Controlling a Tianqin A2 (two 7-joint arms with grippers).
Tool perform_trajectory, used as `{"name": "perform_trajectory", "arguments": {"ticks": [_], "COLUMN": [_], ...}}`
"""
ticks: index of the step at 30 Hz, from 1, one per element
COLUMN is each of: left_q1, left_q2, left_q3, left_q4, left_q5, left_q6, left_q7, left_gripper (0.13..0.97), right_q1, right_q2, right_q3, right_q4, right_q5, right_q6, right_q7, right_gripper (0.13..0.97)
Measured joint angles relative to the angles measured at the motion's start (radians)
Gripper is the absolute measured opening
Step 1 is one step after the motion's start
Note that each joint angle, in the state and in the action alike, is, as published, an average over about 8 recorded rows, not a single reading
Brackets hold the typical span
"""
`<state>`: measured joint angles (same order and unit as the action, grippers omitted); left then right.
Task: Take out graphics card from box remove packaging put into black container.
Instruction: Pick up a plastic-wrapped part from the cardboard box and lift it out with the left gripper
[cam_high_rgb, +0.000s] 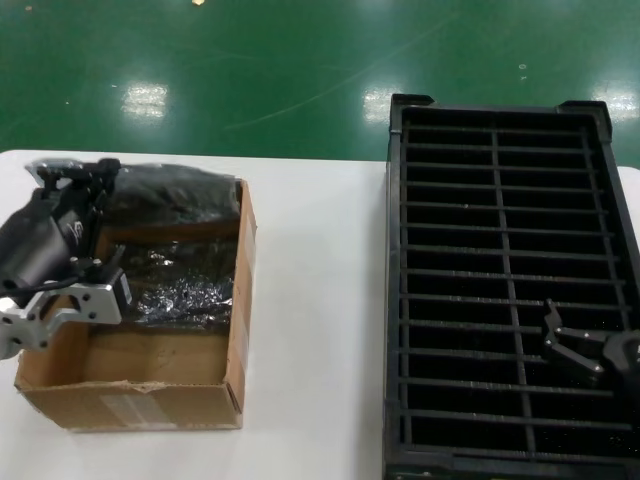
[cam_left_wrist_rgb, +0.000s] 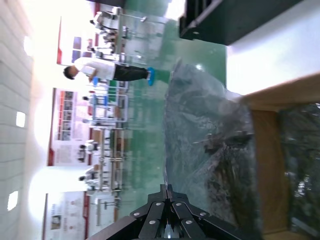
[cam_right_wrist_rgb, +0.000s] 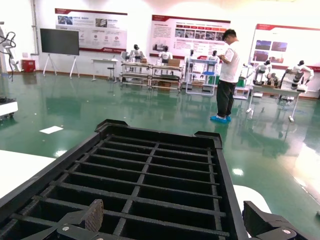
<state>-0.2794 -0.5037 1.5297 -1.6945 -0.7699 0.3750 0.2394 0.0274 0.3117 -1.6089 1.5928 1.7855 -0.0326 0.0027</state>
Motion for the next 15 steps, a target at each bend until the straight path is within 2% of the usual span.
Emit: {"name": "perform_trajectory", "arguments": {"ticks": [8,15], "left_q1": [0.094,0.195], "left_q2": [0.013,0.02], "left_q3": [-0.057,-0.056], "left_q4": [-0.143,-0.251], "left_q5": [-0.032,-0.061], "left_q6": [-0.007,0.0], "left_q7": [0.023,0.052], "left_gripper": [0.14,0.14], "right_q1": [0.0,0.0], "right_q2": [0.0,0.0], "right_q3": [0.0,0.0], "right_q4": [0.0,0.0], "right_q5": [0.0,0.0], "right_q6": [0.0,0.0], "right_q7": [0.0,0.0], "right_gripper": [0.966,0.966]}}
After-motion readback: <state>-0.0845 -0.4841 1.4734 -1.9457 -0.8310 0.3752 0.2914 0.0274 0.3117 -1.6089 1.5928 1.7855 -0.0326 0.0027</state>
